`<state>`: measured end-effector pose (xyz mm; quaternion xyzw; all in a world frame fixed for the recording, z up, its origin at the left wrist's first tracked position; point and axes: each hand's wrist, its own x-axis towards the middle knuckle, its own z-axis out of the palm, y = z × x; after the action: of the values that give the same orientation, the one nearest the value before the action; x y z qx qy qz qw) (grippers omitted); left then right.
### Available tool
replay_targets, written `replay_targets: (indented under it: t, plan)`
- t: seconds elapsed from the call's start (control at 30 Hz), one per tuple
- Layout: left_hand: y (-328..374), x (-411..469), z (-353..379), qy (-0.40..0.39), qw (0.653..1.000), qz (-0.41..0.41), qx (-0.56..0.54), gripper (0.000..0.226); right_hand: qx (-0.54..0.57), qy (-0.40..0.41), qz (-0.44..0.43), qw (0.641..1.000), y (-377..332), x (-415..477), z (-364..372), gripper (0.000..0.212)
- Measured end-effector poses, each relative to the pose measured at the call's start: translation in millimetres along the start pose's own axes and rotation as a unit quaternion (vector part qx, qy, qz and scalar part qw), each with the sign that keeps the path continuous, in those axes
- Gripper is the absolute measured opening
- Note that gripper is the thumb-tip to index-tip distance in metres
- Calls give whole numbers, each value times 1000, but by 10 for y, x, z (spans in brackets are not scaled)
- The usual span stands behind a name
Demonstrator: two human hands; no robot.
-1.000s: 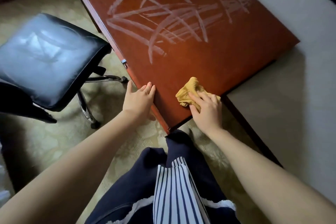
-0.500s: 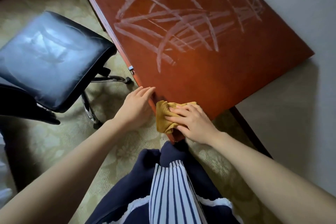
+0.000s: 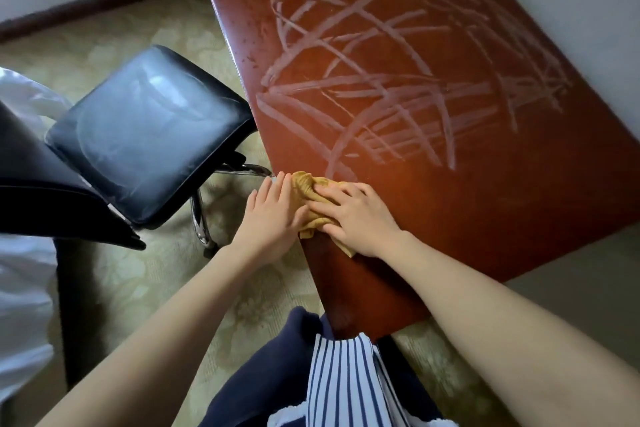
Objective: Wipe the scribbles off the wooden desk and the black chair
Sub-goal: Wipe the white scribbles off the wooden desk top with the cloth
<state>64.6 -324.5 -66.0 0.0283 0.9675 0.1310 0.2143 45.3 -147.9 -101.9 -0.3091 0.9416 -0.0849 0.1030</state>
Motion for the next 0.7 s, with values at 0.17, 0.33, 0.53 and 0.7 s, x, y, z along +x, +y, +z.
replay_targets:
  t: [0.17, 0.33, 0.53, 0.7]
  plan:
    - [80, 151, -90, -2, 1000, -19, 3, 68, 3, 17, 74, 997, 210, 263, -90, 51]
    - [149, 292, -39, -15, 999, 8, 30, 69, 9, 32, 180, 983, 451, 287, -151, 53]
    - [313, 473, 16, 23, 992, 112, 48, 67, 30, 52, 333, 941, 716, 84, -184, 53]
    - [423, 623, 5, 0, 968, 236, 87, 67, 56, 75, 470, 878, 651, -207, -167, 50]
